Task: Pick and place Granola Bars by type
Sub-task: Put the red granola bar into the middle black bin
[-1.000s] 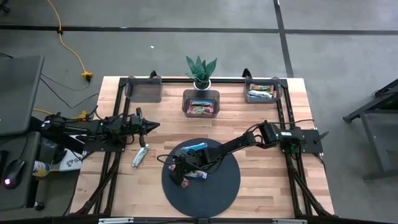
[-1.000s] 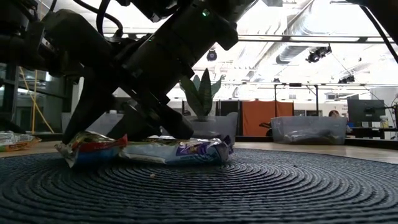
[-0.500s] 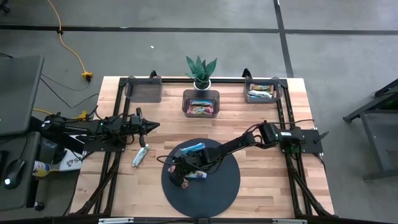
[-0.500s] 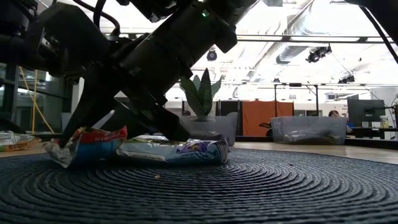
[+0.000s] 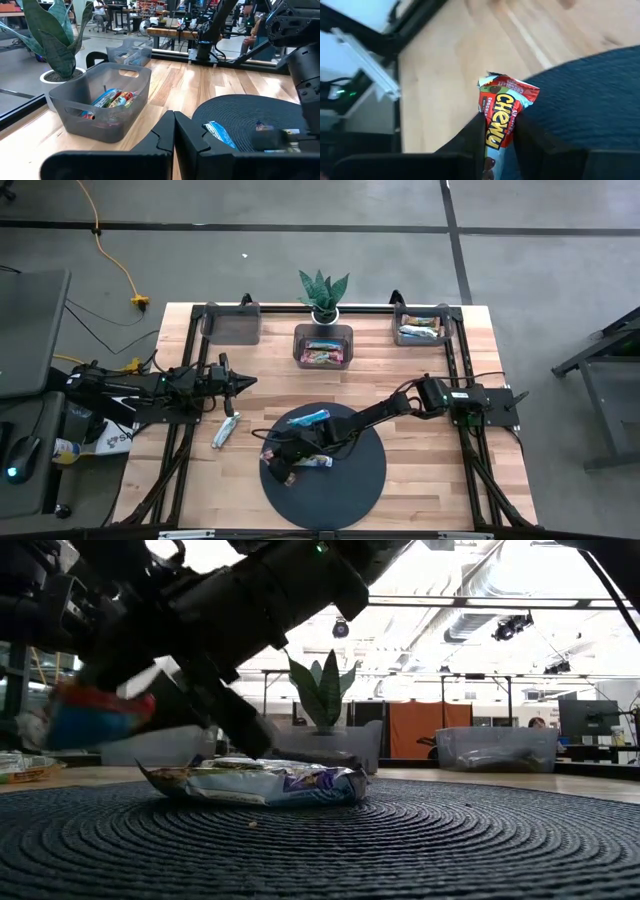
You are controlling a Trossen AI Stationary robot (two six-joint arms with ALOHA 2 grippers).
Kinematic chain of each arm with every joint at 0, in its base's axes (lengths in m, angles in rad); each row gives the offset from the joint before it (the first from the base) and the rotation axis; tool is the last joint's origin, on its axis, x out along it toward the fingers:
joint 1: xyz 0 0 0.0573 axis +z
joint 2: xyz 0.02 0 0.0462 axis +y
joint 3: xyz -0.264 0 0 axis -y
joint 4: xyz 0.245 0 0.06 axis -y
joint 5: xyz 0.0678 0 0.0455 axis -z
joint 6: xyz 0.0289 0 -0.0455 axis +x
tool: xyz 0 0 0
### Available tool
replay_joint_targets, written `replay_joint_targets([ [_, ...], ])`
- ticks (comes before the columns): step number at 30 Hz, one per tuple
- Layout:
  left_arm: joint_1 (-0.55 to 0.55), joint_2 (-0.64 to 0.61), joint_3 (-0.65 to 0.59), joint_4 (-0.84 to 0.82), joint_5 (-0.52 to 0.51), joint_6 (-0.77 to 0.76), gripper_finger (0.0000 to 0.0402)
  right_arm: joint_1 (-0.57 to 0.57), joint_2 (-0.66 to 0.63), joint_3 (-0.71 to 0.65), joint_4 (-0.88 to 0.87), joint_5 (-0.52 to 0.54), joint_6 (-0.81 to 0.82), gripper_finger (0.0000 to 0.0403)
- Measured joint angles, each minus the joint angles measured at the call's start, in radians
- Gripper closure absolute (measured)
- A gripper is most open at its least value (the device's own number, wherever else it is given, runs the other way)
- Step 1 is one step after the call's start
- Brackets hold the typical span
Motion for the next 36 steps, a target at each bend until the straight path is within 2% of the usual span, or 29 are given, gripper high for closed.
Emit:
replay_joint_targets([
  [10, 0.0, 0.0, 0.0, 0.0, 0.0, 0.0, 0.04, 0.0, -0.011, 0.0, 0.161, -0.245, 0.011, 0.033],
  [15, 0.0, 0.0, 0.0, 0.0, 0.0, 0.0, 0.04, -0.001, -0.078, 0.0, 0.139, -0.295, -0.029, 0.033],
  [19, 0.0, 0.0, 0.0, 0.0, 0.0, 0.0, 0.04, -0.007, -0.157, 0.002, 0.087, -0.298, -0.072, 0.033],
  [27, 0.0, 0.0, 0.0, 0.0, 0.0, 0.0, 0.04, -0.021, -0.354, 0.002, -0.144, -0.283, -0.19, 0.033],
  [36, 0.0, 0.0, 0.0, 0.0, 0.0, 0.0, 0.04, -0.062, -0.572, 0.002, -0.419, -0.144, -0.379, 0.033],
])
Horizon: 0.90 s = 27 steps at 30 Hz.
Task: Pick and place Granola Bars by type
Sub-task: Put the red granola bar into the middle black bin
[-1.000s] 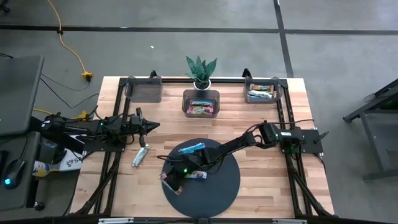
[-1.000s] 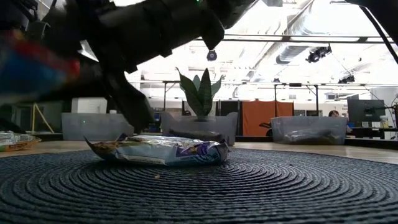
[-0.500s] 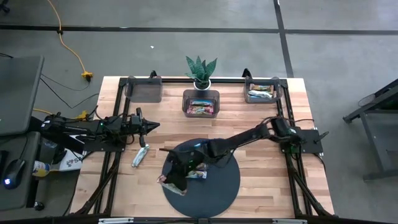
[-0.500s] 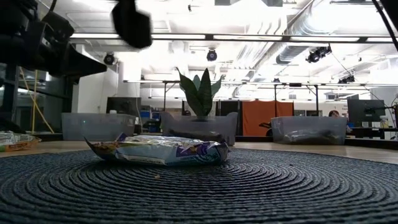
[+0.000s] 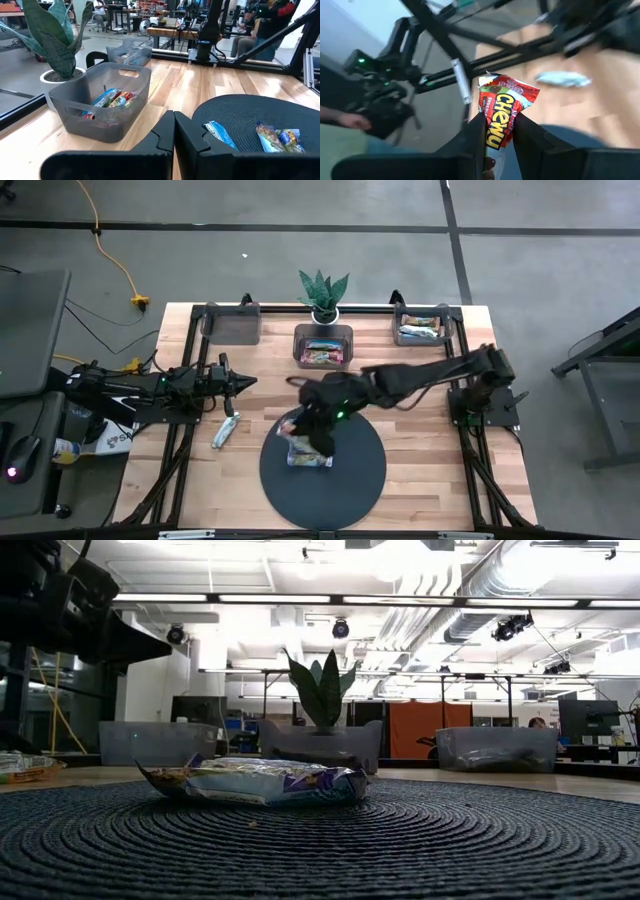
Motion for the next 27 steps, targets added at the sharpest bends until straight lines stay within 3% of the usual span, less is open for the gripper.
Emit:
replay_joint_targets([
  [7, 0.0, 0.0, 0.0, 0.0, 0.0, 0.0, 0.04, -0.023, -0.101, 0.0, -0.083, 0.211, -0.234, 0.033],
  [18, 0.0, 0.0, 0.0, 0.0, 0.0, 0.0, 0.04, -0.035, -0.111, -0.025, -0.203, 0.639, -0.686, 0.0329],
  [27, 0.0, 0.0, 0.0, 0.001, 0.0, 0.0, 0.04, -0.113, -0.11, -0.217, -0.136, 0.63, -0.748, 0.0329],
])
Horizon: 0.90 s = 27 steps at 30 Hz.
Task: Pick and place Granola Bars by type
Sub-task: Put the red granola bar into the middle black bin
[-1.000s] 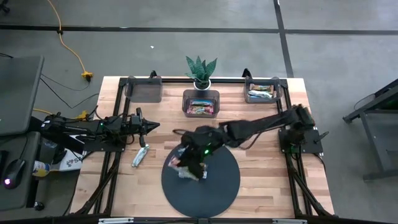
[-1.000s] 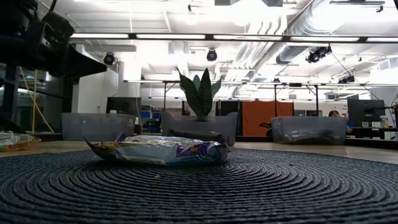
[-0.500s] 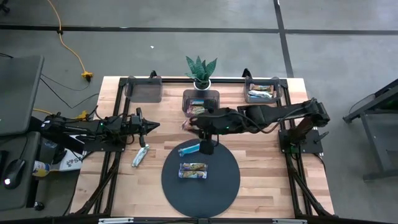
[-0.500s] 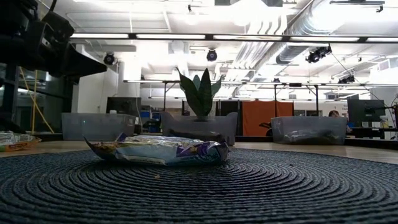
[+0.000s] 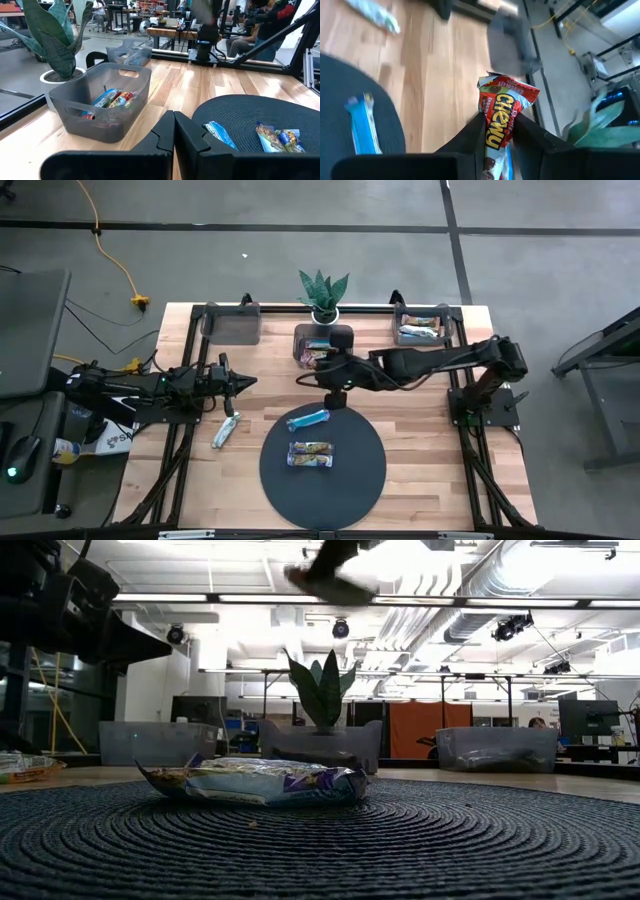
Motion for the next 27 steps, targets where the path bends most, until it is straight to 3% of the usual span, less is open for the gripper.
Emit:
replay_joint_targets([
  [6, 0.0, 0.0, 0.0, 0.0, 0.0, 0.0, 0.04, -0.037, 0.0, -0.152, 0.132, -0.085, -0.074, 0.0329],
  [12, 0.0, 0.0, 0.0, 0.0, 0.0, 0.0, 0.04, -0.071, 0.002, -0.236, 0.189, -0.09, -0.148, 0.0329],
  [19, 0.0, 0.0, 0.0, 0.0, 0.0, 0.0, 0.04, -0.139, 0.054, -0.226, 0.186, -0.125, -0.114, 0.0329],
  [27, 0.0, 0.0, 0.0, 0.0, -0.001, 0.0, 0.04, -0.19, 0.17, -0.127, 0.125, -0.171, -0.162, 0.0329],
])
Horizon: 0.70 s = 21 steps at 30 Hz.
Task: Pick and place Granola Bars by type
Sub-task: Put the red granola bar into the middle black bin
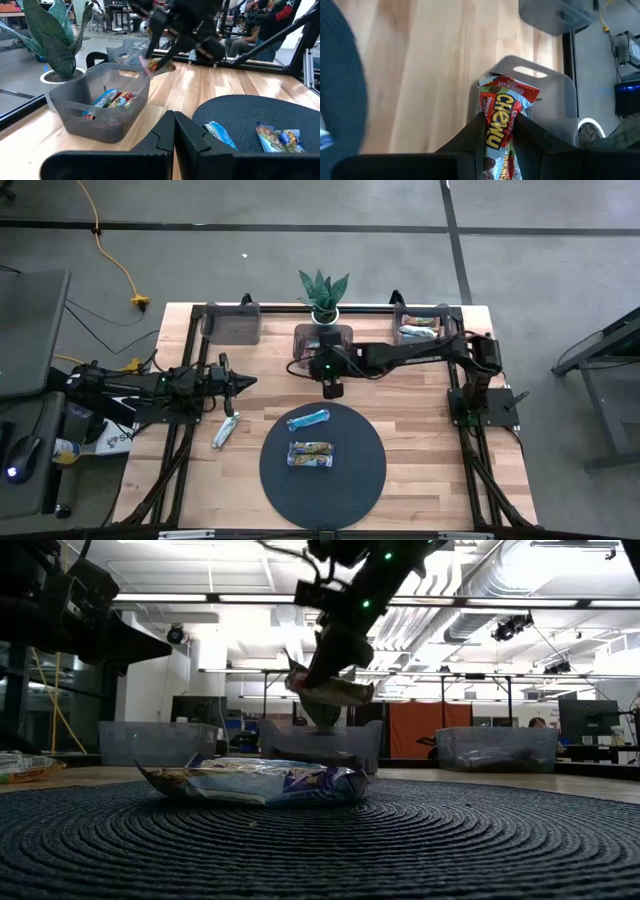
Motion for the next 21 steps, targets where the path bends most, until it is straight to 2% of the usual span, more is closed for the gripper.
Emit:
replay_joint_targets([
  [13, 0.0, 0.0, 0.0, 0.0, 0.0, 0.0, 0.04, -0.083, 0.145, 0.179, -0.151, -0.005, -0.055, 0.0329],
  [21, 0.0, 0.0, 0.0, -0.001, 0.0, 0.0, 0.04, -0.109, 0.159, 0.192, -0.152, -0.01, -0.164, 0.0329],
])
